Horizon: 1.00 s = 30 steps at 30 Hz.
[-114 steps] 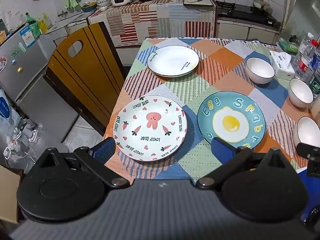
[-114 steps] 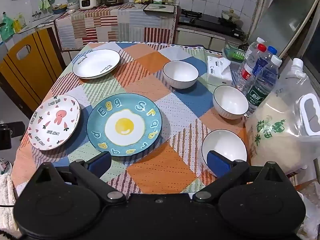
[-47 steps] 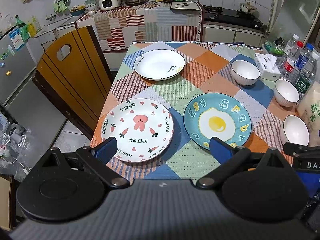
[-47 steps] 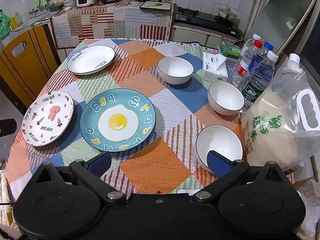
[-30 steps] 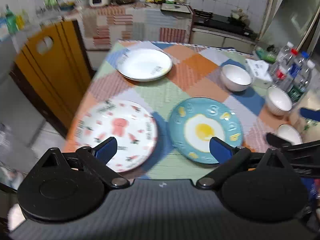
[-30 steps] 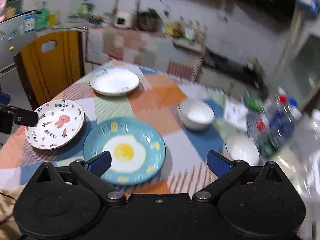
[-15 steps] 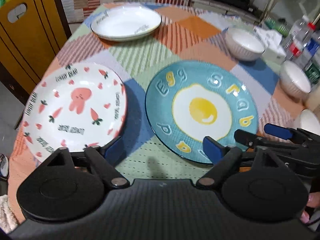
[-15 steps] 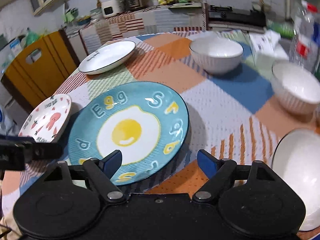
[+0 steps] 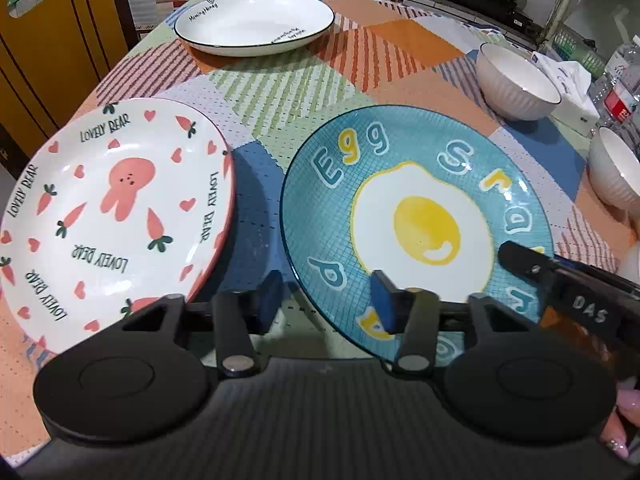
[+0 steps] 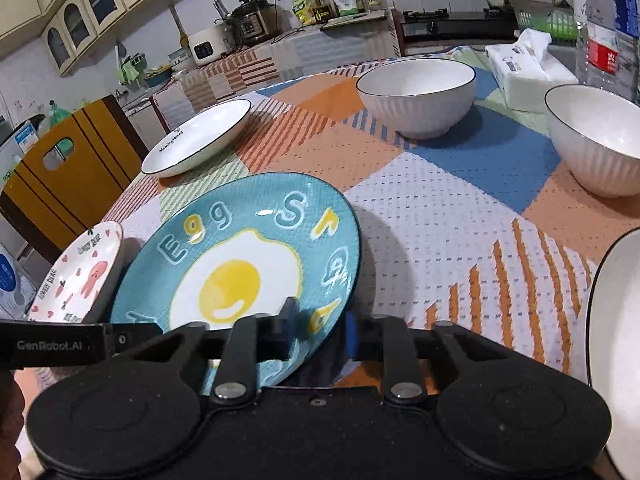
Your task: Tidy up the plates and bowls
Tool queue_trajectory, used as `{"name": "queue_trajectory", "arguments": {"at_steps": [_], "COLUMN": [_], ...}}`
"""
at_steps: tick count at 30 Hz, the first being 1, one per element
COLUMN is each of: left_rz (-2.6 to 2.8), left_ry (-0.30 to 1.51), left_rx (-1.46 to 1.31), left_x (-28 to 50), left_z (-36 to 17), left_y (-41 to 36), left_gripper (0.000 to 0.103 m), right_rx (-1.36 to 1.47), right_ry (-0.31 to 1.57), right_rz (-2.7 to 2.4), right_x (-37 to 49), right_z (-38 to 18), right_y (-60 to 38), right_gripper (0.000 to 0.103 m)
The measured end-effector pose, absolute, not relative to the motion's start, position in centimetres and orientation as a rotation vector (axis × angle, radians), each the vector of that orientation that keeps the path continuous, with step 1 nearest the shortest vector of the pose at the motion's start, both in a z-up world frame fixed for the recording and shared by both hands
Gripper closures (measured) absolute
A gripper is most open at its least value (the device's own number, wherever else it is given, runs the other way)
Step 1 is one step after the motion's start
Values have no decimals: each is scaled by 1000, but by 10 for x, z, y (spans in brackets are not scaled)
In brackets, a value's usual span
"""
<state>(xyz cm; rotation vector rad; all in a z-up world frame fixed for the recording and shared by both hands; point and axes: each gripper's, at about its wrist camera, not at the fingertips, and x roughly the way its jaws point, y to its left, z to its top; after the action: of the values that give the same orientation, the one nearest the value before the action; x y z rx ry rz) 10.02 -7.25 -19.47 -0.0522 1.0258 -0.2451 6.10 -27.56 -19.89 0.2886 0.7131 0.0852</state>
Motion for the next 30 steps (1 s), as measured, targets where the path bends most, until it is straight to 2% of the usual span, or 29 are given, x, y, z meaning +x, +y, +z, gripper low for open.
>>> {"name": "queue_trajectory", "arguments": {"at_steps": [1, 4, 9, 16, 30], "left_rz": [-258, -247, -244, -266, -271], "left_ry": [1019, 1016, 1024, 947, 980], "left_rx": [-76, -64, -10, 85, 59], "left_x": [101, 102, 104, 108, 184], "left_z": [-196, -195, -190, -176, -181], "left_y": [-72, -75, -80, -93, -97], "left_gripper": [66, 66, 65, 65, 65], "right_rx": [305, 330, 313, 306, 300], "right_ry": [705, 681, 677, 661, 649], "right_rz": [90, 110, 133, 157, 103], "right_x": [61, 59, 58, 62, 118], "right_z": [-200, -203, -202, -194, -184], "right_y": [-279, -285, -287, -294, -293], "right_gripper": [79, 82, 83, 83, 83]}}
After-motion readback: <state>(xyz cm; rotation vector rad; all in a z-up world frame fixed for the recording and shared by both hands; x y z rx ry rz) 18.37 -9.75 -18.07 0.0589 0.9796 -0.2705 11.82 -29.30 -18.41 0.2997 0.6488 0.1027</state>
